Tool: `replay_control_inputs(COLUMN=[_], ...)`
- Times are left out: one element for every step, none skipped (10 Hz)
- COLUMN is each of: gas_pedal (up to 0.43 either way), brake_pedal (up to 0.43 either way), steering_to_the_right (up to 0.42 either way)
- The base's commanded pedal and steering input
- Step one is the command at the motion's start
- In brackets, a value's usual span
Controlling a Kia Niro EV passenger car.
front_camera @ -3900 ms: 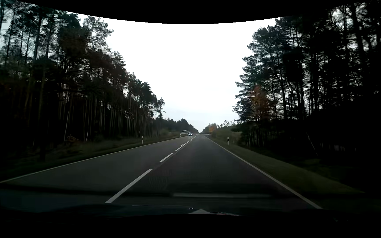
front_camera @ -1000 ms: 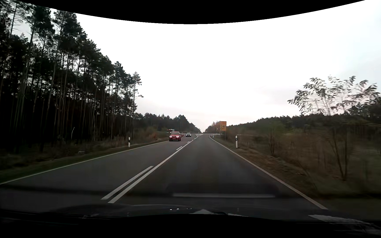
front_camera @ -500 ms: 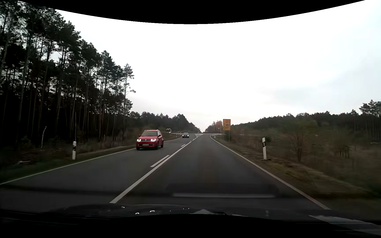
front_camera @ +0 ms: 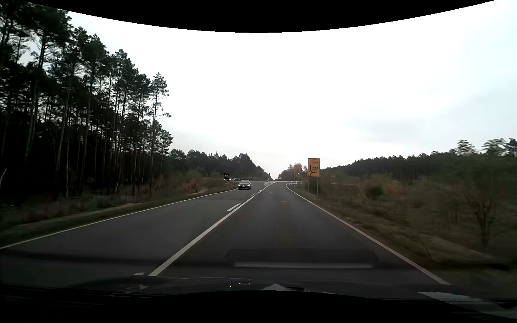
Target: Follow the waypoints while adhering to traffic rules and regulations
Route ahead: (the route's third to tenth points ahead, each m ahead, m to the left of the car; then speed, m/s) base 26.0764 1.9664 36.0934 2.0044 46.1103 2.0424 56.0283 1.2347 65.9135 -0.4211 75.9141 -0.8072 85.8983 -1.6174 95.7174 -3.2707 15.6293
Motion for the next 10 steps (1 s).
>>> replay_control_inputs(gas_pedal=[0.000,0.000,0.000,0.000,0.000,0.000,0.000,0.000,0.000,0.000], brake_pedal=[0.000,0.000,0.000,0.000,0.000,0.000,0.000,0.000,0.000,0.000], steering_to_the_right=[0.004,0.005,0.005,0.005,0.005,0.005,0.005,0.005,0.005,0.005])
